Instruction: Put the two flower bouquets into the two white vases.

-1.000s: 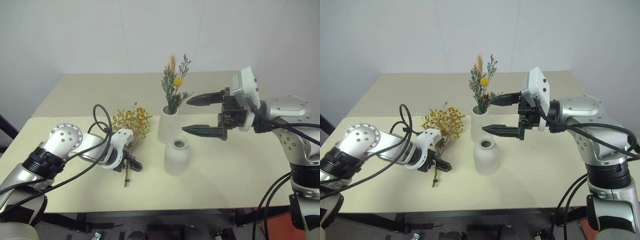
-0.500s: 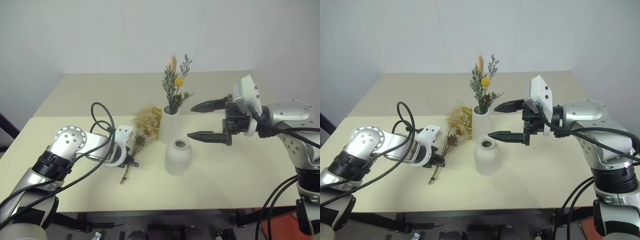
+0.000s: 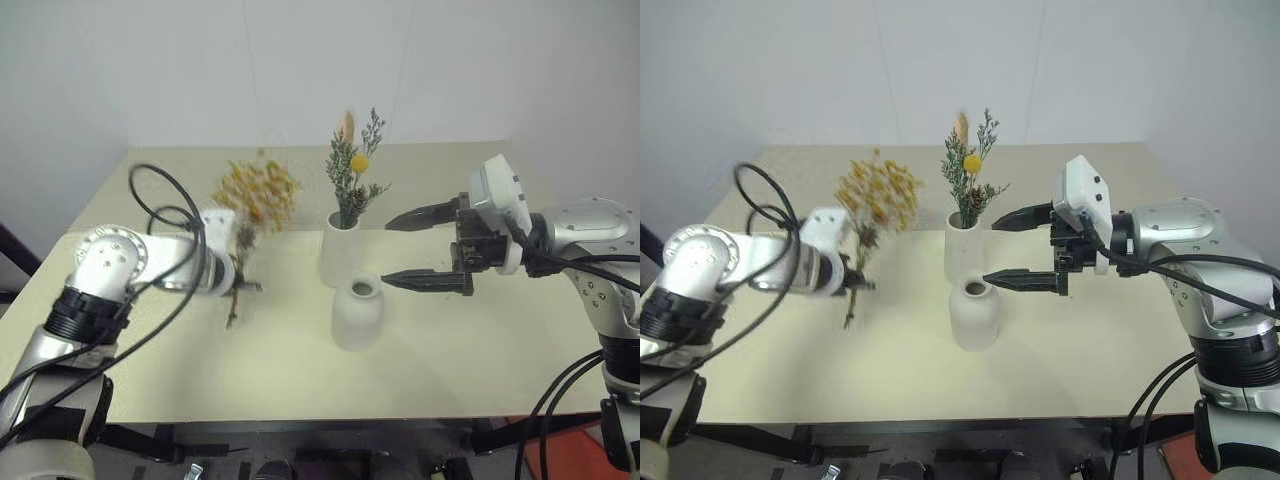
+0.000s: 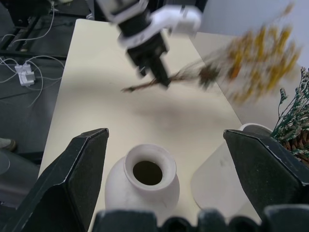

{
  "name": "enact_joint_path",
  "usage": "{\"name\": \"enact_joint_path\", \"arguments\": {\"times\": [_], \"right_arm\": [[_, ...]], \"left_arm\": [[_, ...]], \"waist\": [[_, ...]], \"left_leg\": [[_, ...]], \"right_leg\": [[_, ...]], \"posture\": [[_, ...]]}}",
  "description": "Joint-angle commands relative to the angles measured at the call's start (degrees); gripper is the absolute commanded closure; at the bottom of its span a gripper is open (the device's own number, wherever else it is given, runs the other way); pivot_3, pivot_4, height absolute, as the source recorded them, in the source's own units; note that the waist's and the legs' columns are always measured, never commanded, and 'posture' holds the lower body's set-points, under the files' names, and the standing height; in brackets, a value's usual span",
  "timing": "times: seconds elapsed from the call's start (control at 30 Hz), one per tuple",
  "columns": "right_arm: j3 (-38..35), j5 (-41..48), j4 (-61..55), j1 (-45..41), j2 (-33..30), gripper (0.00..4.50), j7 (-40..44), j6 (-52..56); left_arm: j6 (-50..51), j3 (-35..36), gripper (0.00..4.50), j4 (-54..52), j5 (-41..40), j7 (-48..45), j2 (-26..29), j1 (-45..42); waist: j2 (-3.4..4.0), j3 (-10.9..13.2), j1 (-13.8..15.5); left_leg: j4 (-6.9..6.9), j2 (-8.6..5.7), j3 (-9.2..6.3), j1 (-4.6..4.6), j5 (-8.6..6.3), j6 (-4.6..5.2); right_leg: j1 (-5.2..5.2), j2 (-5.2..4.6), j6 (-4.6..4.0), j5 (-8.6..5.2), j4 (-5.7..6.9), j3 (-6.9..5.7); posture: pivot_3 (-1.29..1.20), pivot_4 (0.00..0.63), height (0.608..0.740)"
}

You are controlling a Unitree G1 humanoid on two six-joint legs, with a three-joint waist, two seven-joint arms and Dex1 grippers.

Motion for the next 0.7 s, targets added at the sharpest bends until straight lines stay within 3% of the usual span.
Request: {"name": "enact_joint_path", "arguments": {"times": [0.03, 0.1, 0.17, 0.43, 0.53, 0.7], "right_arm": [[-0.1, -1.0, -0.3, -0.3, -1.6, 0.00, 0.9, -0.9], [0.0, -1.1, -0.3, -0.2, -2.0, 0.00, 1.1, -0.5], [-0.2, -1.1, -0.2, 0.0, -2.5, 0.00, 1.3, -0.1], [-0.1, -1.3, -0.5, 1.4, -6.3, 0.00, 0.9, 3.0], [-0.5, -0.6, -1.0, 1.4, -7.3, 0.00, -0.4, 6.0], [-1.6, 1.3, -2.4, 1.5, -8.1, 0.00, -2.5, 11.3]], "left_arm": [[-10.2, 7.7, 4.47, -3.4, 13.7, -10.4, -1.8, -2.0], [-14.7, 9.7, 4.47, -7.7, 20.6, -18.0, -3.5, -1.6], [-16.9, 12.5, 4.47, -10.0, 22.3, -23.5, -6.3, -1.6], [-18.3, 20.2, 4.47, -15.3, 16.4, -40.9, -16.4, -2.3], [-16.1, 19.8, 4.47, -17.1, 11.2, -47.6, -18.9, -2.3], [-12.8, 16.2, 4.47, -19.6, 9.9, -53.5, -20.9, -0.7]], "waist": [[0.00, 0.0, 0.0], [0.00, 0.0, 0.0], [0.00, 0.0, 0.0], [-0.01, 0.0, -0.1], [-0.01, 0.0, -0.2], [-0.01, 0.0, -0.1]], "left_leg": [[-0.01, 0.00, 0.03, 0.00, 0.00, -0.01], [-0.02, 0.00, 0.08, -0.01, 0.01, -0.01], [-0.01, 0.00, 0.10, -0.06, 0.01, -0.02], [0.05, 0.00, 0.16, -0.11, -0.04, 0.08], [0.05, 0.02, 0.22, -0.08, -0.06, 0.10], [0.07, 0.02, 0.25, -0.08, -0.07, 0.14]], "right_leg": [[0.00, 0.00, 0.00, 0.00, -0.02, 0.00], [0.01, 0.00, 0.00, 0.00, -0.08, 0.02], [0.01, -0.01, 0.02, 0.01, -0.14, 0.02], [0.01, -0.06, 0.11, 0.06, -0.18, 0.05], [0.01, -0.04, 0.11, 0.06, -0.13, 0.10], [0.02, -0.04, 0.11, 0.06, -0.13, 0.11]], "posture": [[0.00, 0.150, 0.740], [0.00, 0.150, 0.740], [0.00, 0.150, 0.740], [0.00, 0.150, 0.740], [0.00, 0.150, 0.740], [0.00, 0.150, 0.740]]}}
